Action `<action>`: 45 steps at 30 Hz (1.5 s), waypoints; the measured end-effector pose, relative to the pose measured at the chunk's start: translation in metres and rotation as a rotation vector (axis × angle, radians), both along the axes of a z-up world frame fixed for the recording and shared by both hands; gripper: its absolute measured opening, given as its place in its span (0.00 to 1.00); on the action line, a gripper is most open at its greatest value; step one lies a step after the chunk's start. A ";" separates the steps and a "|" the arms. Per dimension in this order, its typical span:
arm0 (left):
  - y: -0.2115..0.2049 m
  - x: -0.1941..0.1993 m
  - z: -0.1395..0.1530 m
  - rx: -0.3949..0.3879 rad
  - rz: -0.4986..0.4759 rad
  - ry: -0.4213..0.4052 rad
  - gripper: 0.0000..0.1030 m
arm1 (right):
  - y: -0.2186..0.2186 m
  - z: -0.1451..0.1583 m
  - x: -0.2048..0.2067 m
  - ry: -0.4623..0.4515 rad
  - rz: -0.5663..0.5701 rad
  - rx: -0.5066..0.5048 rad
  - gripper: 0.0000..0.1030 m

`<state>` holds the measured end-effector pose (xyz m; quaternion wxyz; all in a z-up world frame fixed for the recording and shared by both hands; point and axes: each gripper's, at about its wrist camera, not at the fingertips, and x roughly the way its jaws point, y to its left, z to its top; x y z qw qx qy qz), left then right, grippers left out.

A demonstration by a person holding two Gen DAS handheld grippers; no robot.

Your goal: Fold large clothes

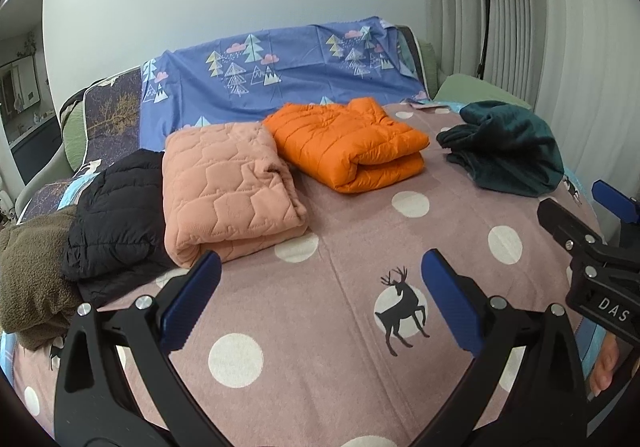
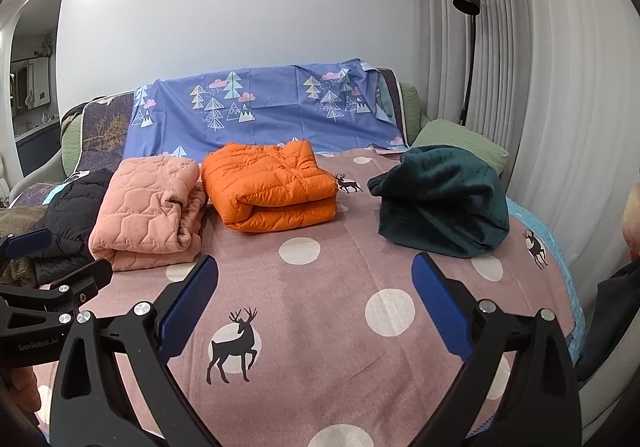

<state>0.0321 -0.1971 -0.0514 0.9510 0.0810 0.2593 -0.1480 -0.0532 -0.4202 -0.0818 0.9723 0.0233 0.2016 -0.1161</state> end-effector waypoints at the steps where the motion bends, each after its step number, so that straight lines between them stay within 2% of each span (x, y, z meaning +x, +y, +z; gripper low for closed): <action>1: -0.001 0.000 0.000 -0.001 -0.001 -0.002 0.98 | 0.000 0.000 0.000 0.000 0.000 0.000 0.95; 11: 0.000 0.004 -0.005 0.008 0.002 0.023 0.98 | -0.002 -0.002 0.004 0.013 0.003 0.009 0.95; 19: -0.005 0.019 -0.011 0.047 0.056 0.112 0.98 | -0.005 -0.004 0.012 0.056 0.002 0.039 0.95; 29: -0.002 0.015 -0.001 0.026 0.041 0.075 0.98 | -0.003 -0.001 0.013 0.046 0.004 0.029 0.95; 45: -0.003 0.013 -0.003 0.026 0.030 0.078 0.98 | -0.004 -0.001 0.013 0.054 0.010 0.028 0.95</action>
